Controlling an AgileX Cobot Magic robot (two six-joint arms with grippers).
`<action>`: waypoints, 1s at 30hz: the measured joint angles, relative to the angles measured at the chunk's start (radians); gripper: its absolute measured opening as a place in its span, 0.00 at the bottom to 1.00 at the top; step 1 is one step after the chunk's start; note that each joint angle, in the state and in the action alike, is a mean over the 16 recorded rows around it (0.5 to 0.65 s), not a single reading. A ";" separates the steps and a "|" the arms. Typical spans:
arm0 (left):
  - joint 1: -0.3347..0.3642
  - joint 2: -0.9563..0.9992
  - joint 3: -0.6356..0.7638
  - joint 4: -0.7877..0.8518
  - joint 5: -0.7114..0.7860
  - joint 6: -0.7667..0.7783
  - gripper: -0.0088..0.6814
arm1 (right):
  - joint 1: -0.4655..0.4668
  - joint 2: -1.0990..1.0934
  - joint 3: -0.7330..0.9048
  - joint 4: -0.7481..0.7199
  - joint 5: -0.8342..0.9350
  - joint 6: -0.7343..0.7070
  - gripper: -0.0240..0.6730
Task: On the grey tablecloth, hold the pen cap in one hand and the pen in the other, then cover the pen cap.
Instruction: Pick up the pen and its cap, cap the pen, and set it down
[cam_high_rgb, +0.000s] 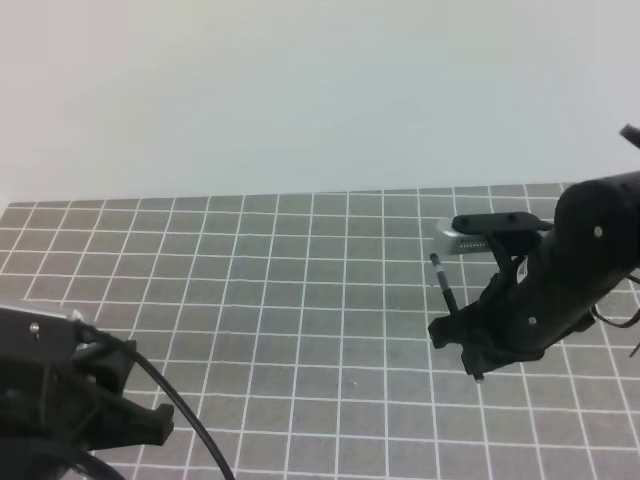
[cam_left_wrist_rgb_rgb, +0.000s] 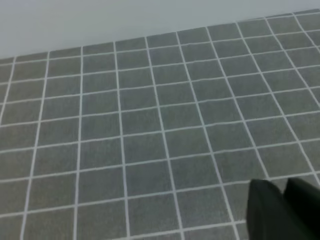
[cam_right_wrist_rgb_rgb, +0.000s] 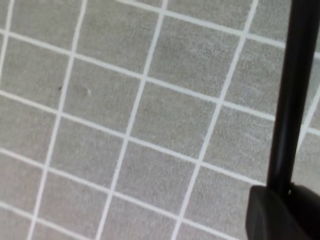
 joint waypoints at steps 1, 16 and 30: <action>0.000 0.000 0.000 -0.010 0.000 0.009 0.10 | 0.000 0.005 0.007 0.000 -0.014 0.007 0.03; 0.000 0.000 0.001 -0.051 0.009 0.025 0.01 | 0.000 0.125 0.027 -0.024 -0.094 0.045 0.04; 0.000 0.000 0.001 -0.051 0.024 0.032 0.01 | 0.000 0.162 0.017 -0.035 -0.071 0.040 0.41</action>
